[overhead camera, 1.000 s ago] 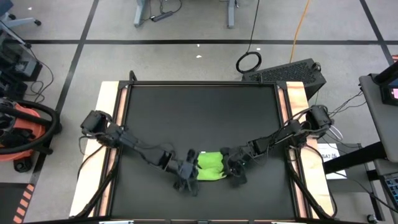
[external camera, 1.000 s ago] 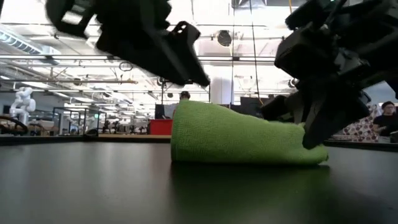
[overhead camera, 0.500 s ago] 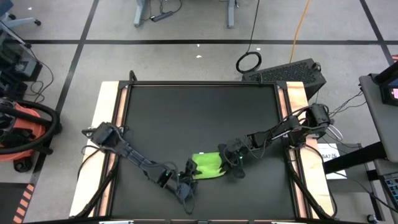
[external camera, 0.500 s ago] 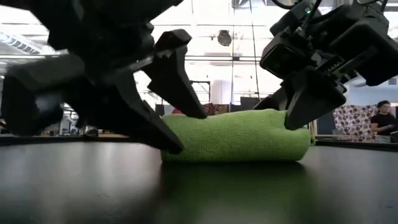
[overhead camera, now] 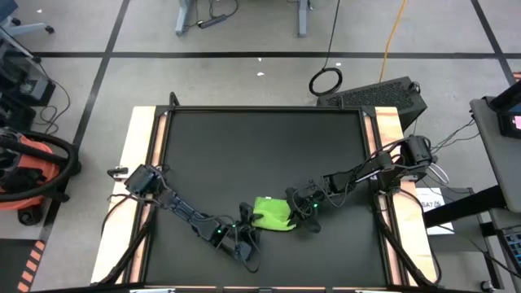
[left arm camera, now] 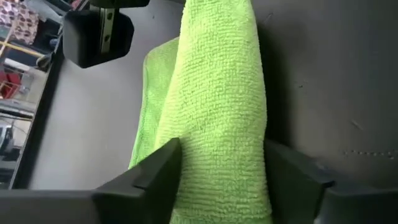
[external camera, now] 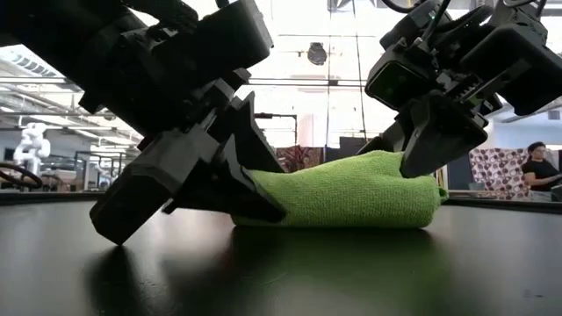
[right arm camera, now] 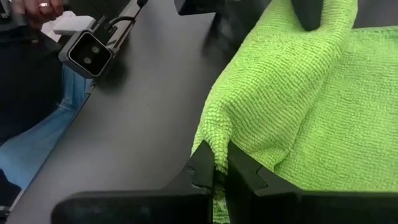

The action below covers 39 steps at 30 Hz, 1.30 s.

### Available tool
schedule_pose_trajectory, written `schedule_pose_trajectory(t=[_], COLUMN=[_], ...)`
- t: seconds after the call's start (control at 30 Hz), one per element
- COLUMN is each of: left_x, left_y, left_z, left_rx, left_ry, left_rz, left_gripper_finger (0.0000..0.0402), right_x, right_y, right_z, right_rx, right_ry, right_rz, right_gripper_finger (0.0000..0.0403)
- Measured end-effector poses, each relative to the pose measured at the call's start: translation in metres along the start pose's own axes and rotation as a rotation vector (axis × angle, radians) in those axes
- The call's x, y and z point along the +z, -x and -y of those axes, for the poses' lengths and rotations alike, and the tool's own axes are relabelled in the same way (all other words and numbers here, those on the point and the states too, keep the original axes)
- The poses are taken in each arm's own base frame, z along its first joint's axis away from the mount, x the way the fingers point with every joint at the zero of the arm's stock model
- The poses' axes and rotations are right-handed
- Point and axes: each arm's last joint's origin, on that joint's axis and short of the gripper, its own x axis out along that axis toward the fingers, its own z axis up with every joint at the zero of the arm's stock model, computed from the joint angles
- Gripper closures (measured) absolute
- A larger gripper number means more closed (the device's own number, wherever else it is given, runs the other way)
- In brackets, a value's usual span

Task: Roll towel into tight, uniform cylinder
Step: Roll the green towel

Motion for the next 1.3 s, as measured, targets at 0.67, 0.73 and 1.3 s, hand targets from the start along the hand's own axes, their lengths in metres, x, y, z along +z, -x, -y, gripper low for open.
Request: schedule_pose_trajectory(t=[0.67,0.73,1.3], left_x=[0.000,0.001,-0.008], left_y=[-0.031,-0.034,-0.059], left_z=[-0.030,-0.036,-0.089], left_rx=[-0.441,-0.517,-0.969], left_ry=[0.292,0.340,0.635], left_rz=[-0.029,-0.027,-0.081], left_gripper_finger=[0.0382,0.0382,0.0382], right_x=[-0.008,-0.010,-0.006], right_y=[-0.005,-0.005,0.025], right_z=[-0.009,-0.013,-0.076], right_rx=[-0.049,-0.093,-0.394], right_ry=[0.060,0.068,0.402], right_rz=[-0.054,-0.080,-0.077], right_gripper_finger=[0.0206,0.0168,0.0158])
